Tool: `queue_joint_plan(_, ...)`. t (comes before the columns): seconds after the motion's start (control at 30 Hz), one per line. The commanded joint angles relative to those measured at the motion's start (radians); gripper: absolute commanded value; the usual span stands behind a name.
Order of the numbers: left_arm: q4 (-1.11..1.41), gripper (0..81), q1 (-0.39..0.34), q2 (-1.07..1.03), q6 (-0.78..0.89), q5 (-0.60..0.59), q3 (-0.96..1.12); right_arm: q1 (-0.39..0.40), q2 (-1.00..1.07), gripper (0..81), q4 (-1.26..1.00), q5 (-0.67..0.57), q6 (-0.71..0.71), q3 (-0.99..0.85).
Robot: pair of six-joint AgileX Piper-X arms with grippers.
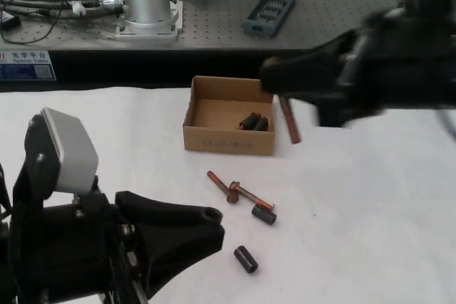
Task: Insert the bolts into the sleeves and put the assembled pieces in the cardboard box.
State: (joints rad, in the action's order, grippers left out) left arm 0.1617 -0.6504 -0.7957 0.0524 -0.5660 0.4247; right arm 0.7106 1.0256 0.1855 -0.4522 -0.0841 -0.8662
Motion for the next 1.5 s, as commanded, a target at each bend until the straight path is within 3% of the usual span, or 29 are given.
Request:
queue_joint_plan(0.0, 0.028, 0.6, -0.002, -0.010, -0.001, -0.047, 0.000, 0.002, -0.058, 0.1, -0.095, -0.091, -0.053, 0.031)
queue_joint_plan(0.13, 0.130, 0.6, -0.002, -0.062, 0.005, -0.153, 0.000, 0.023, -0.129, 0.1, -0.186, -0.144, -0.125, 0.088)
queue_joint_plan(0.4, 0.428, 0.6, -0.002, -0.187, 0.170, -0.275, 0.000, 0.085, -0.135, 0.1, -0.283, -0.157, -0.147, 0.163)
queue_joint_plan(0.7, 0.571, 0.6, -0.002, -0.207, 0.258, -0.312, 0.000, 0.119, -0.135, 0.1, -0.320, -0.155, -0.167, 0.168)
queue_joint_plan(1.47, 0.575, 0.6, -0.002, -0.207, 0.269, -0.345, 0.000, 0.119, -0.079, 0.1, -0.333, -0.215, -0.166, 0.168)
